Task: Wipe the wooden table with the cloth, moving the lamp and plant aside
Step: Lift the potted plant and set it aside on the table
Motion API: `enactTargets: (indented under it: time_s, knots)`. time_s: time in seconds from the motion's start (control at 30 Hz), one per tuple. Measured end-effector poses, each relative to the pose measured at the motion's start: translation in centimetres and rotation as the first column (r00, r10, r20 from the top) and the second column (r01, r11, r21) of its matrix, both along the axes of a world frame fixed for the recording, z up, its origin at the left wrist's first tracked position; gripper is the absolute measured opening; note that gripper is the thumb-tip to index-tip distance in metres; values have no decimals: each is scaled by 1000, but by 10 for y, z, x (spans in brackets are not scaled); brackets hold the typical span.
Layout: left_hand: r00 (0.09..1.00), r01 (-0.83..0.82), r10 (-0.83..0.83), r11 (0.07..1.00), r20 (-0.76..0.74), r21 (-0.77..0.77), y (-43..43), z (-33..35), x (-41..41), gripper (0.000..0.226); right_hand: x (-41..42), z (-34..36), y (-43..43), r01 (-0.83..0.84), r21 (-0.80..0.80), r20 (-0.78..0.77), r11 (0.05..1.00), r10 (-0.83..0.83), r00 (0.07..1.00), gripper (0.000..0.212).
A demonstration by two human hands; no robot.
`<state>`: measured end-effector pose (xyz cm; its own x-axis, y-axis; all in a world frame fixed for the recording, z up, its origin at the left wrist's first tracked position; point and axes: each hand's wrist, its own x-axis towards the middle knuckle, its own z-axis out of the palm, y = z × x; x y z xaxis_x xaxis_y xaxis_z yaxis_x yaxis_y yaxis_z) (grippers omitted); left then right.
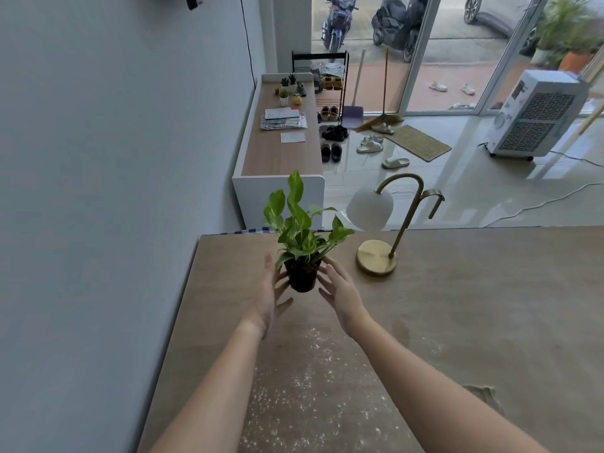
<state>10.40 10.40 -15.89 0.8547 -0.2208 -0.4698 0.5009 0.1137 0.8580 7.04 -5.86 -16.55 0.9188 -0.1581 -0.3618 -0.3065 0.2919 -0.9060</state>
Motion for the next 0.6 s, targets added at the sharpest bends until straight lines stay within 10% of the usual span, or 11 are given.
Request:
enactTargets:
  time_s: [0.6]
  knots:
    - [998, -40, 46, 991, -40, 129, -25, -21, 76, 85, 89, -34, -21, -107, 11, -71, 994, 107, 992, 35]
